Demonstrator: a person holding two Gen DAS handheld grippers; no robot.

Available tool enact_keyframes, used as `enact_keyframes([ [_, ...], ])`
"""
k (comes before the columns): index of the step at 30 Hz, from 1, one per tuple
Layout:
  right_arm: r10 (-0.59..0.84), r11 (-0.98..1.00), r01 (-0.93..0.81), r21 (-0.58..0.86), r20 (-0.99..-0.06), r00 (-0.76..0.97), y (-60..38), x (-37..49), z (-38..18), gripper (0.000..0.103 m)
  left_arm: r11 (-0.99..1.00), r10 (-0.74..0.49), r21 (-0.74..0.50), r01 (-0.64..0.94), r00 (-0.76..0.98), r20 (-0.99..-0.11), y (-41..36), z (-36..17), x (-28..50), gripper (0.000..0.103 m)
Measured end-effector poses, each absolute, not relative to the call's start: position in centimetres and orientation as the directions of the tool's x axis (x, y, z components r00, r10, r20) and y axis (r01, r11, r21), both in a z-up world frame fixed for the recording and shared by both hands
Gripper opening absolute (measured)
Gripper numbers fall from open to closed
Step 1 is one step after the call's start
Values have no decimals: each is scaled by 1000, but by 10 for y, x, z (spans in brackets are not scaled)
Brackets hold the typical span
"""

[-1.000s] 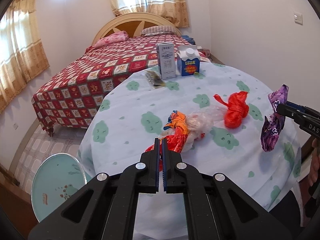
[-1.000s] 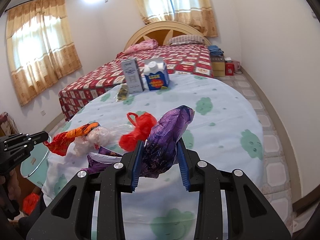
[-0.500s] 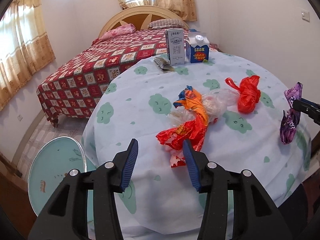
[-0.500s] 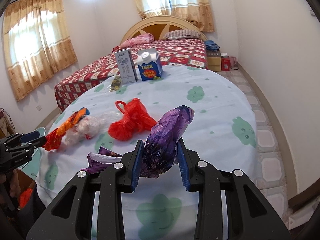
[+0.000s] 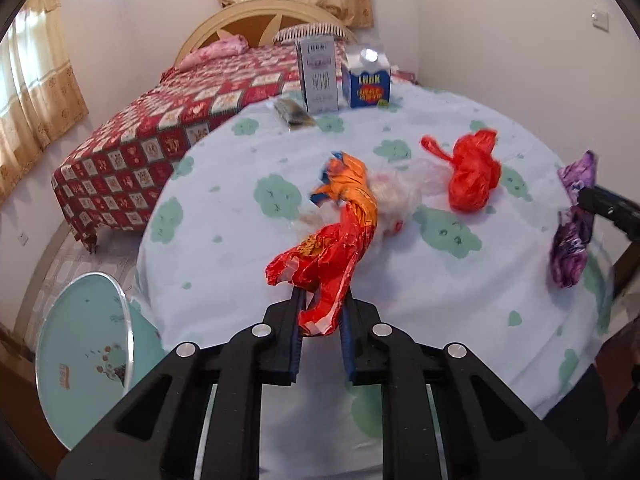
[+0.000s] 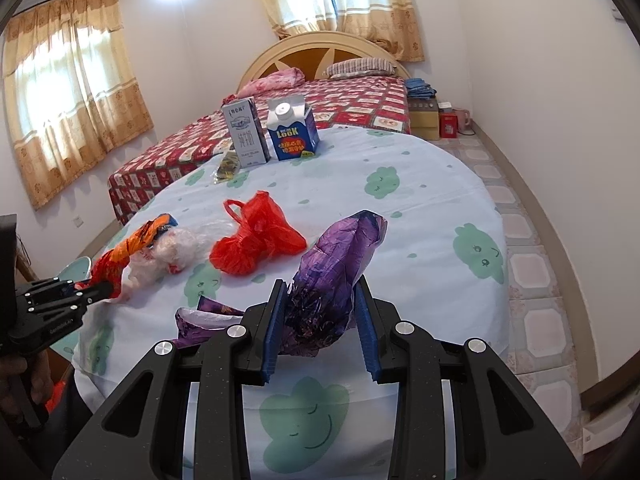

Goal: Collect trash

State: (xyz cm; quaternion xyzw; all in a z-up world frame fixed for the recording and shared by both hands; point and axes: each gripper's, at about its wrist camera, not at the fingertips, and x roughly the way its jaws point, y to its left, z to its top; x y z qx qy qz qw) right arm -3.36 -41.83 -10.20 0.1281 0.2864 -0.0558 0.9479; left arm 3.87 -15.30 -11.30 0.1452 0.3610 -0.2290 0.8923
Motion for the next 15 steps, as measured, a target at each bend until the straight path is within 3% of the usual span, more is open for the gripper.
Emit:
enact_keyframes([
  [6, -10, 970, 139, 198, -541, 841, -401, -26, -91, 34, 858, -341, 82, 507, 681, -648, -128, -74, 27, 14],
  [15, 36, 984, 61, 169, -521, 853, -363, 1, -71, 34, 912, -272, 79, 403, 737, -619, -80, -56, 39, 14],
])
